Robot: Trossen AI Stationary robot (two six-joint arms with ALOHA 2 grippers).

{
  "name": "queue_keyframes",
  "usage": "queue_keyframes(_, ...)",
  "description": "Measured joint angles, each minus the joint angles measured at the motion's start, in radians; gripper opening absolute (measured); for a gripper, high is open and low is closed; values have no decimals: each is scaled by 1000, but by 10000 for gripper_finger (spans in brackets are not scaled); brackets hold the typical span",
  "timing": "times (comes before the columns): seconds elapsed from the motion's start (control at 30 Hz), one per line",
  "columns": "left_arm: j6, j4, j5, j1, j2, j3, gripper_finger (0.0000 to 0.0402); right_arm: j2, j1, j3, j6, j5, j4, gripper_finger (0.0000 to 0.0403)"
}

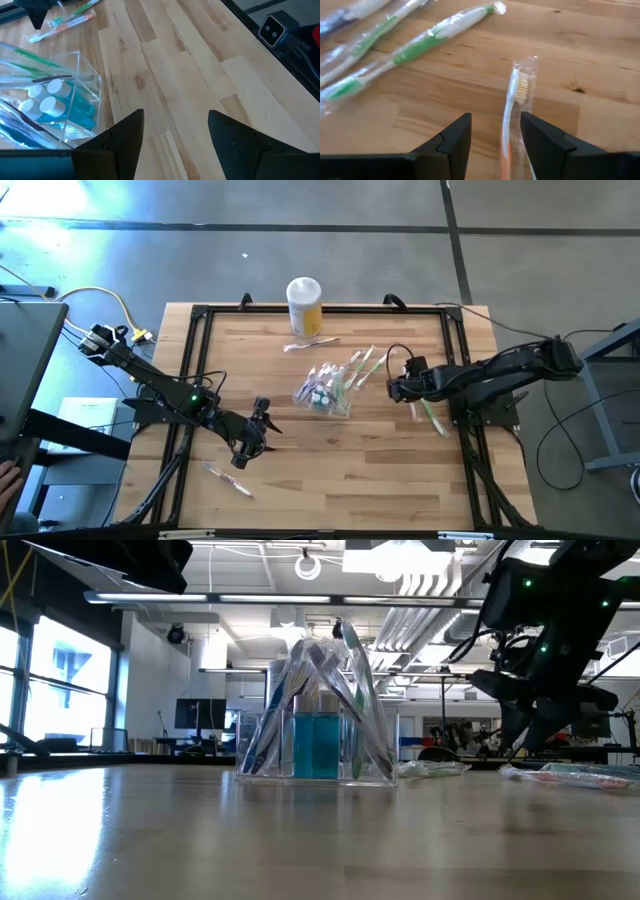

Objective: Pick & Place toothbrushing station
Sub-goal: Put the orange toothbrush into the transparent organizer

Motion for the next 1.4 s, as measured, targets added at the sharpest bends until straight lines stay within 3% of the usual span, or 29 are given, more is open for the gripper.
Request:
queue_keyframes(0.57,-23,-3,0,0,0,0,214,295,-102,5,-77,-3,130,159)
queue_keyframes(0.77,-23,-4,0,0,0,0,214,333,-113,8,-80,17,145,91)
queue_keyframes(0.9,-37,0,0,0,0,1,214,332,-94,3,-149,37,179,17)
queue_keyframes(1.13,-101,11,1,0,6,1,214,335,-34,17,-236,102,197,12)
queue_keyframes(1.4,-102,107,1,0,45,2,214,276,125,143,-309,173,175,10)
